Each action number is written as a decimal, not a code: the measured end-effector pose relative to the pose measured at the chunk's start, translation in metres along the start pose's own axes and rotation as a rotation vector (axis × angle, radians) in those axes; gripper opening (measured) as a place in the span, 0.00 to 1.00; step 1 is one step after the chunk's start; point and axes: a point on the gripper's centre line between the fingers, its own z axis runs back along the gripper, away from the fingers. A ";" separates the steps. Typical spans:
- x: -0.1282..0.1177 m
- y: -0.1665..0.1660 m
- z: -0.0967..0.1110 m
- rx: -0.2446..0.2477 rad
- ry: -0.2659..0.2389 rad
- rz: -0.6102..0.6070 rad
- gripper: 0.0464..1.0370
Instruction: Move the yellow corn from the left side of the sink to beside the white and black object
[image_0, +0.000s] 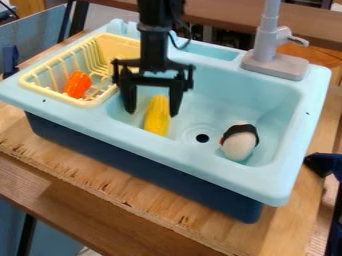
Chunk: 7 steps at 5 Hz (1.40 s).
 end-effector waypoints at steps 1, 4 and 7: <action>0.000 -0.003 -0.009 0.050 0.006 0.008 0.96; -0.005 -0.007 -0.018 0.134 0.007 -0.078 0.56; -0.021 -0.020 0.044 0.095 -0.067 -0.340 0.56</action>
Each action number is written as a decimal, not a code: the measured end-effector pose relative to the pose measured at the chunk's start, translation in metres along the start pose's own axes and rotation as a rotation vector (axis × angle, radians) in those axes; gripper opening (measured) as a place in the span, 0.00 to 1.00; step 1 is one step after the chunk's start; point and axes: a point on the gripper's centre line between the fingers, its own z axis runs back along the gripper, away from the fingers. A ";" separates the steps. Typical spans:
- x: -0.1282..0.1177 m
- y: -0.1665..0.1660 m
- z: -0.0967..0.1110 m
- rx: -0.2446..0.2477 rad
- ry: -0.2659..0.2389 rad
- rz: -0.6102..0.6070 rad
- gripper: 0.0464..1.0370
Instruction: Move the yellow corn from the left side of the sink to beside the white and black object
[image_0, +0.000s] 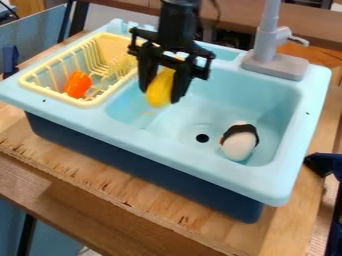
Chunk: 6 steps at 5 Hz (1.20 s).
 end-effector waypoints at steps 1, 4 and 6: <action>-0.003 -0.018 -0.011 -0.022 0.036 -0.065 0.56; -0.013 -0.040 -0.040 -0.105 0.079 -0.307 0.56; -0.001 -0.028 -0.046 -0.098 0.093 -0.303 0.56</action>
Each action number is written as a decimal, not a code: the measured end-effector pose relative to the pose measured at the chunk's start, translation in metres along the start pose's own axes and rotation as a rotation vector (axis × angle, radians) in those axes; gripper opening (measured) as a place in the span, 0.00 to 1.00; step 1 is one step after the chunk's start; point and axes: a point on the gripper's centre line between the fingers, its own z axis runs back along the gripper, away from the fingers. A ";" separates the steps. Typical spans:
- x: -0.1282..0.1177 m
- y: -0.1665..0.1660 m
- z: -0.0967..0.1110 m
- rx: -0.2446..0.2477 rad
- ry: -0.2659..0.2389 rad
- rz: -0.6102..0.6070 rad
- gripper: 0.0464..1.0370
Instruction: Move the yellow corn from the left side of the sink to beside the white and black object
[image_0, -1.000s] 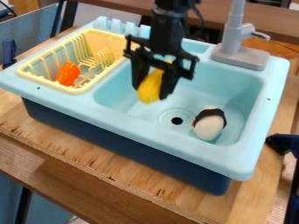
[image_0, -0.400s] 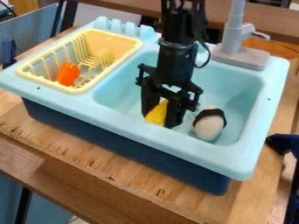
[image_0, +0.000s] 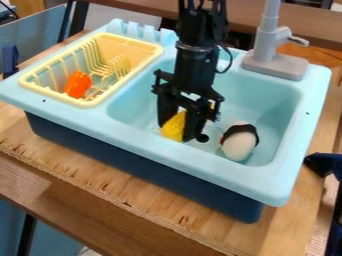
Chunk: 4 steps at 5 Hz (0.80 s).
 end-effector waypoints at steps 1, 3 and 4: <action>0.003 0.001 0.001 0.029 0.021 -0.024 0.56; 0.001 -0.018 -0.006 0.125 0.066 -0.155 0.56; 0.000 -0.023 -0.011 0.088 0.067 -0.259 0.56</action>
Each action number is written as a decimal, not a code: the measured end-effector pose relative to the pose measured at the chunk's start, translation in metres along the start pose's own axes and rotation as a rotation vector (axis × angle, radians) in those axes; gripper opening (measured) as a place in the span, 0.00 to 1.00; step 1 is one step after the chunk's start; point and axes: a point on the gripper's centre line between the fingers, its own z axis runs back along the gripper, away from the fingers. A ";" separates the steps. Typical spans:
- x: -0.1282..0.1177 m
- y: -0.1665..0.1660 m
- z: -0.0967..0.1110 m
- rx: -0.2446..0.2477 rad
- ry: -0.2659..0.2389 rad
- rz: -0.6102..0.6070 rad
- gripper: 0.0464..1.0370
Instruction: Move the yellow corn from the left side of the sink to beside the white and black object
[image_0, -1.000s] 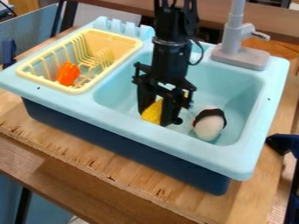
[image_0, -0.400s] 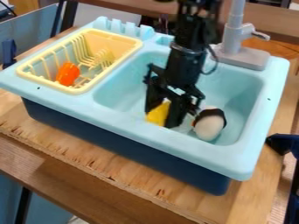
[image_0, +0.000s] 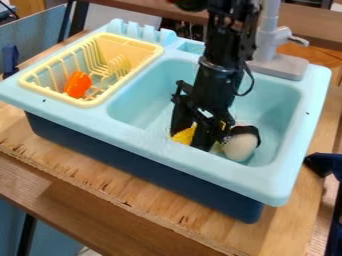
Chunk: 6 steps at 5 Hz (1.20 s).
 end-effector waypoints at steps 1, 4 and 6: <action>-0.005 0.009 0.000 -0.080 -0.004 -0.034 0.63; -0.007 0.020 0.012 -0.139 0.003 -0.009 0.96; -0.035 0.050 0.087 -0.161 -0.138 0.022 0.96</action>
